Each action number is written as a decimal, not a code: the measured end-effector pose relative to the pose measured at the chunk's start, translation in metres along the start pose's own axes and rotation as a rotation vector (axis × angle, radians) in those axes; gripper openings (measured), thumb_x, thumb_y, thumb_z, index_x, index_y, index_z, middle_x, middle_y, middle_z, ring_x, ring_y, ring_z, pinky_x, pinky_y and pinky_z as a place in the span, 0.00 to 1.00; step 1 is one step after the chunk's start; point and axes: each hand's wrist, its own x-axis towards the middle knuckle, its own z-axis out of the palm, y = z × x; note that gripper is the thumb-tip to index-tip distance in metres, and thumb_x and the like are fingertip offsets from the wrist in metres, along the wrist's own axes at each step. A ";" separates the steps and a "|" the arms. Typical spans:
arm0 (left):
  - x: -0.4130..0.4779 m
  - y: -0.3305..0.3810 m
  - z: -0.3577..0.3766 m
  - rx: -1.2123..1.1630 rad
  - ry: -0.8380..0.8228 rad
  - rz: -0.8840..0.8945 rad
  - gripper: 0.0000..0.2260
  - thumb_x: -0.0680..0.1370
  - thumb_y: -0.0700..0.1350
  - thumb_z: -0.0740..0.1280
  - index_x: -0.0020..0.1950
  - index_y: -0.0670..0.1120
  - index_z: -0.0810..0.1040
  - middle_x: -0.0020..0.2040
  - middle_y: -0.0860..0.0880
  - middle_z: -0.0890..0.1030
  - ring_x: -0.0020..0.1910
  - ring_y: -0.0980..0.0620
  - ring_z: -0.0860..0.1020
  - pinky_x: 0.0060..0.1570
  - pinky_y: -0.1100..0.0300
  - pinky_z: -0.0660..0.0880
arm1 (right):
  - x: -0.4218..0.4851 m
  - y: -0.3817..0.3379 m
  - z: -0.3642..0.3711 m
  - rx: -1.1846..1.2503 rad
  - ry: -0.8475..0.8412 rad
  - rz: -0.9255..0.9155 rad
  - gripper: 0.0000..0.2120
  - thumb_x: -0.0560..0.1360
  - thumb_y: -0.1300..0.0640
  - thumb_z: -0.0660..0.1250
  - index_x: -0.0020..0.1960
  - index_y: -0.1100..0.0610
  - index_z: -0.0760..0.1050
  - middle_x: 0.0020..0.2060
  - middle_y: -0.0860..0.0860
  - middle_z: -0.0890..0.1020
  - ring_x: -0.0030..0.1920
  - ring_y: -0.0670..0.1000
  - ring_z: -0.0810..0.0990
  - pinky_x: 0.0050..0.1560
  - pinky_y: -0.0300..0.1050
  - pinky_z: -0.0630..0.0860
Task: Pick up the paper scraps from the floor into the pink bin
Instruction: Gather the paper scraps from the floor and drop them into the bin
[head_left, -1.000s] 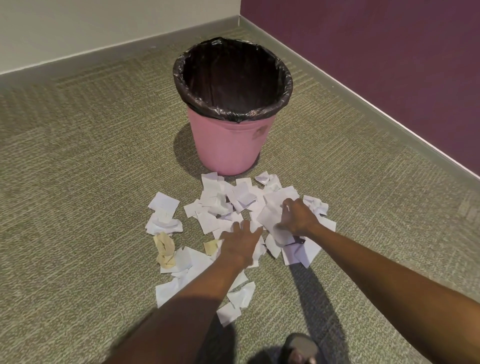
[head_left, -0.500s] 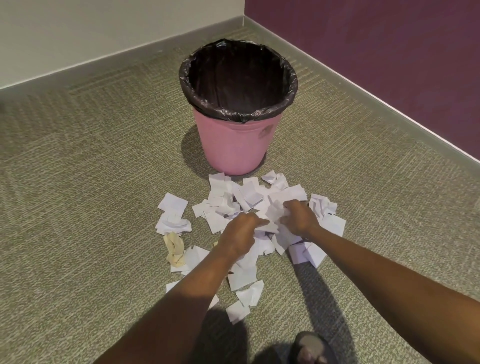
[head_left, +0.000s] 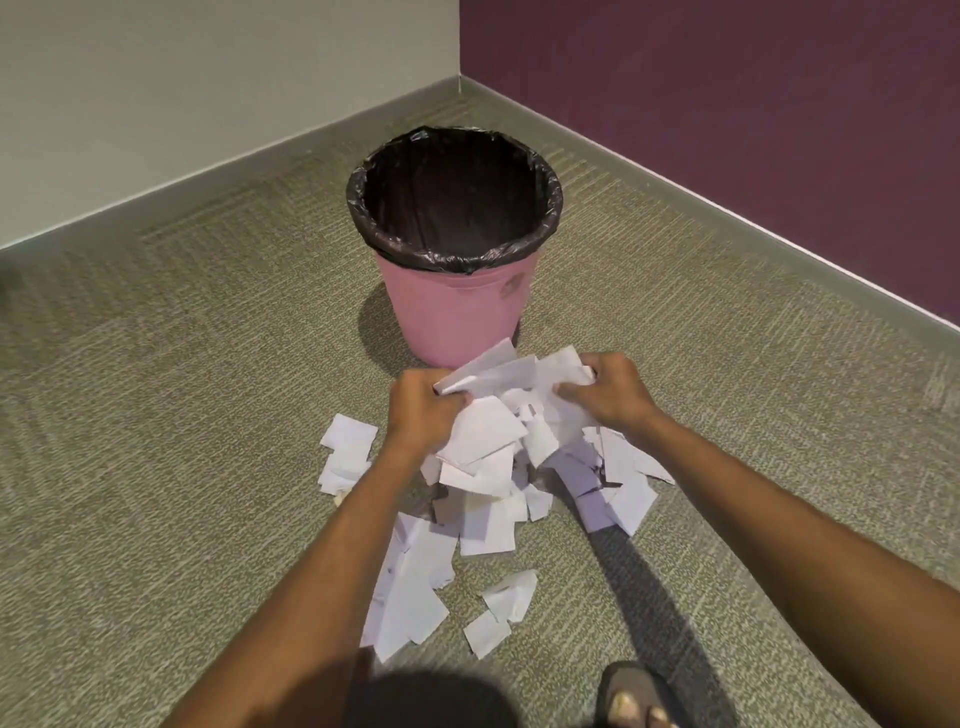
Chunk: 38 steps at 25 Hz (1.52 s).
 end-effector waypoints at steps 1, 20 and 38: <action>0.003 0.013 -0.010 -0.047 0.029 0.005 0.05 0.71 0.38 0.76 0.46 0.41 0.85 0.40 0.43 0.85 0.35 0.51 0.76 0.34 0.55 0.75 | -0.003 -0.014 -0.010 0.057 0.011 -0.004 0.09 0.71 0.58 0.76 0.49 0.59 0.83 0.41 0.53 0.85 0.36 0.50 0.84 0.35 0.46 0.82; 0.140 0.158 -0.086 -0.228 0.433 -0.159 0.20 0.70 0.35 0.76 0.60 0.40 0.76 0.52 0.47 0.79 0.48 0.50 0.79 0.44 0.61 0.79 | 0.087 -0.187 -0.063 0.492 0.295 -0.010 0.10 0.70 0.64 0.76 0.50 0.63 0.79 0.44 0.53 0.83 0.42 0.52 0.83 0.41 0.44 0.83; 0.082 0.043 -0.060 -0.009 0.547 -0.001 0.20 0.79 0.51 0.64 0.33 0.37 0.76 0.28 0.46 0.74 0.27 0.51 0.71 0.29 0.58 0.69 | 0.043 -0.110 -0.038 0.230 0.180 -0.301 0.10 0.78 0.64 0.64 0.39 0.56 0.78 0.33 0.53 0.81 0.30 0.47 0.79 0.31 0.39 0.77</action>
